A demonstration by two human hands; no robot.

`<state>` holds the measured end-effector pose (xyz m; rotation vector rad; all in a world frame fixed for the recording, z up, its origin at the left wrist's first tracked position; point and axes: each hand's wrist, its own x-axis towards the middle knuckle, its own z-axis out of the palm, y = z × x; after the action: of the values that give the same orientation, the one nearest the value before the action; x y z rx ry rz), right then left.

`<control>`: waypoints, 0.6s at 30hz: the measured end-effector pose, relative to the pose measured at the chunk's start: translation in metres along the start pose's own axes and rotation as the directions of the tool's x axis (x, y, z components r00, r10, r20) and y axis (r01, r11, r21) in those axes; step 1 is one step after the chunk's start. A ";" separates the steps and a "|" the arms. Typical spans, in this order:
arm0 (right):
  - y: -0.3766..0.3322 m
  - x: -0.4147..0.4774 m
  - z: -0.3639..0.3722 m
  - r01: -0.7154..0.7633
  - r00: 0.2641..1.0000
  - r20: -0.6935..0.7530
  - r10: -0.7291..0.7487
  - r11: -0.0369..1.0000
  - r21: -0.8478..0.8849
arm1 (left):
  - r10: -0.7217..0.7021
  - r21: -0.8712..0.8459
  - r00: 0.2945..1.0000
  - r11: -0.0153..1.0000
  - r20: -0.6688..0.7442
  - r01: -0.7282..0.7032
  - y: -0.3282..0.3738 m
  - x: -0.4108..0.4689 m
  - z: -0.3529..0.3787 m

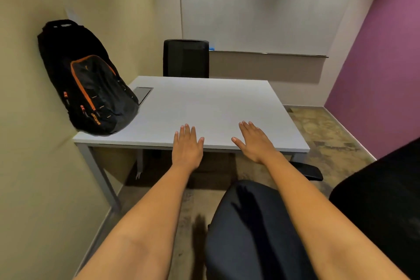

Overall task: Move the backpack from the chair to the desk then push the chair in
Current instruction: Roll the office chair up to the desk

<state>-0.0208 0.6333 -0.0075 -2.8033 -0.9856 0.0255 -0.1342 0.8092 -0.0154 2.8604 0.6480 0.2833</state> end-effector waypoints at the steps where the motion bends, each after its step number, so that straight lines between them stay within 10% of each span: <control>1: 0.004 -0.004 -0.002 -0.014 1.000 -0.011 0.014 1.000 -0.003 | 0.008 -0.005 1.000 1.000 0.003 -0.008 0.005 -0.001 -0.001; 18: 0.105 -0.040 -0.069 0.157 0.988 0.009 -0.157 0.975 -0.155 | -0.046 -0.075 0.997 0.996 -0.065 0.041 0.129 -0.024 -0.001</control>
<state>0.0184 0.5171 0.0415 -2.8507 -1.2564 -0.0796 -0.1032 0.6842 0.0115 2.7730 0.6958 0.3885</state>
